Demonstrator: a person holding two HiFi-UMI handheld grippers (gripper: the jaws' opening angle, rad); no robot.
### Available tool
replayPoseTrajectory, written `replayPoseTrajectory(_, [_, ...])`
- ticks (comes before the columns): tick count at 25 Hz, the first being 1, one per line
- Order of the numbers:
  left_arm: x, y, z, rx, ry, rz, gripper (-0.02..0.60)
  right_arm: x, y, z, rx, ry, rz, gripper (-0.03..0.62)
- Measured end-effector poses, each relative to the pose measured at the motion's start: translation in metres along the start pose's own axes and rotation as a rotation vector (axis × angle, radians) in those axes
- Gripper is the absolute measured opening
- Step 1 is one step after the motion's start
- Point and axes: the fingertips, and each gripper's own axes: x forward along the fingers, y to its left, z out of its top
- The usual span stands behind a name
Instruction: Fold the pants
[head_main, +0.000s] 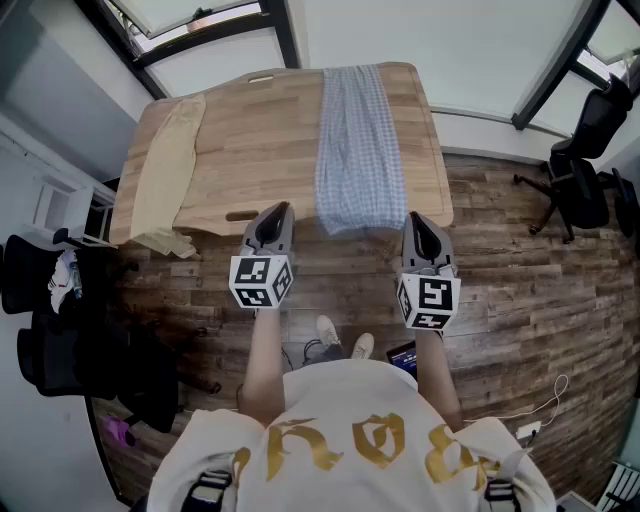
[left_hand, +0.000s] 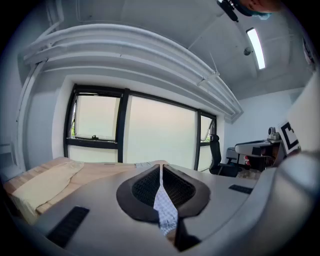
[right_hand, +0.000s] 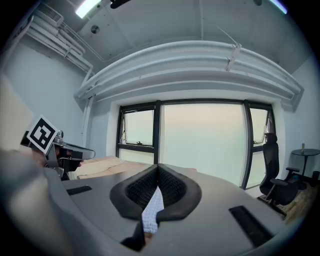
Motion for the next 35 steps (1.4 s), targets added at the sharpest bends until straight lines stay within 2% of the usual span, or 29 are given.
replayPoseTrajectory(8, [-0.008,0.006,-0.003,0.0,0.008,0.013,0.049,0.001,0.01,-0.003,0.012,0.005,0.022,0.021])
replayPoseTrajectory(14, [-0.007,0.004,-0.002,-0.004,0.011,0.006,0.049,0.002,0.01,-0.014,0.093,0.029,0.043,0.021])
replayPoseTrajectory(19, [-0.005,0.001,0.008,0.013,-0.007,0.019,0.049,0.001,0.008,-0.014,0.083,0.027,0.058,0.021])
replayPoseTrajectory(22, [-0.001,-0.004,0.015,0.02,0.0,0.001,0.049,0.003,0.006,-0.021,0.095,0.033,0.068,0.021])
replayPoseTrajectory(25, [0.012,-0.005,0.015,0.019,0.037,-0.032,0.049,0.009,0.003,-0.026,0.107,0.035,0.07,0.021])
replayPoseTrajectory(29, [0.03,0.007,0.014,-0.01,0.05,-0.037,0.049,0.024,0.004,-0.03,0.095,0.043,0.082,0.021])
replayPoseTrajectory(35, [0.114,0.044,0.024,-0.004,0.035,-0.091,0.049,0.088,-0.003,-0.042,0.071,0.074,0.05,0.021])
